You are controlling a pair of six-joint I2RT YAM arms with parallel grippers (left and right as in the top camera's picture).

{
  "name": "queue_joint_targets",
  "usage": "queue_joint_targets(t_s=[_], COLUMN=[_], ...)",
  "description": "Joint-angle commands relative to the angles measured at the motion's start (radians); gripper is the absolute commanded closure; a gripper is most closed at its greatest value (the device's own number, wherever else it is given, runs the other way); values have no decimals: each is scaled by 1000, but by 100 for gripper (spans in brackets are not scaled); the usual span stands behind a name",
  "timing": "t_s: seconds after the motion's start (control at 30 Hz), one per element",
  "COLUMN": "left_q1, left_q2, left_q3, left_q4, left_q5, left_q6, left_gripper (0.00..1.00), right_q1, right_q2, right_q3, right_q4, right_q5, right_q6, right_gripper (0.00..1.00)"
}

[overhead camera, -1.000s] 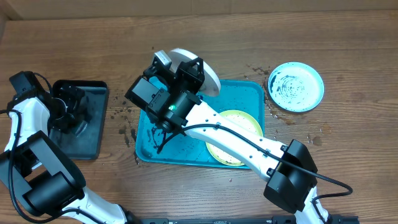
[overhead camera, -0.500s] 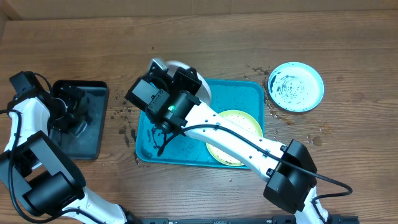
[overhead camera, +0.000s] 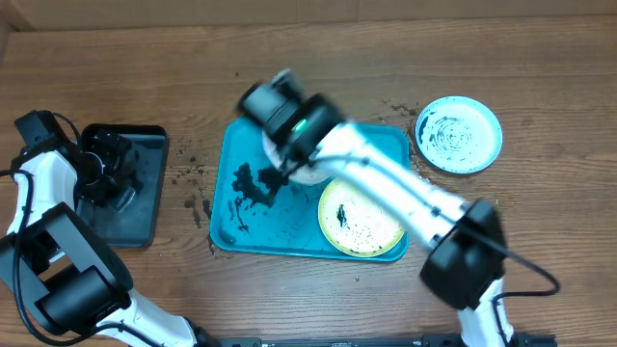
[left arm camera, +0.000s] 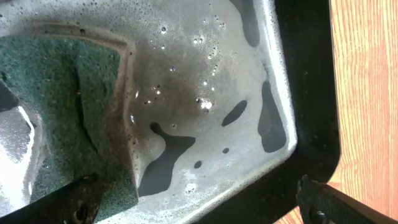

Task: Clean dirty plates on tray and stack at the side
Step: 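Lift the white plate with the right gripper and tilt it, then carry the white plate right and stack it on the blue-rimmed plate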

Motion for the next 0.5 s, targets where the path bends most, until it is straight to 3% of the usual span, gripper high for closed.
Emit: queue_joint_targets(t_s=[0.0,0.1,0.17,0.23,0.37,0.47], left_q1=[-5,-5,-5,-5,-5,-5], left_q2=[7,7,7,7,7,7], left_q3=[-8,-8,-8,-8,-8,-8], left_q4=[0,0,0,0,0,0], left_q5=[8,8,8,8,7,5], left_q6=[8,8,8,8,8,8], left_gripper=[0,0,0,0,0,0], right_q1=[-253,-445,-652,-802,-965,-1053], right_q2=[-141,-154,-152,-152,-152,-152], right_q3=[55,55,42,2,-119,-287], right_q4=[-26,-64,-111,-142,-121,5], right_q5=[-438,-662,-798,-801,-801,-800], right_q6=[100,100,99,99,100,145], right_gripper=[96,96,96,97,96,96])
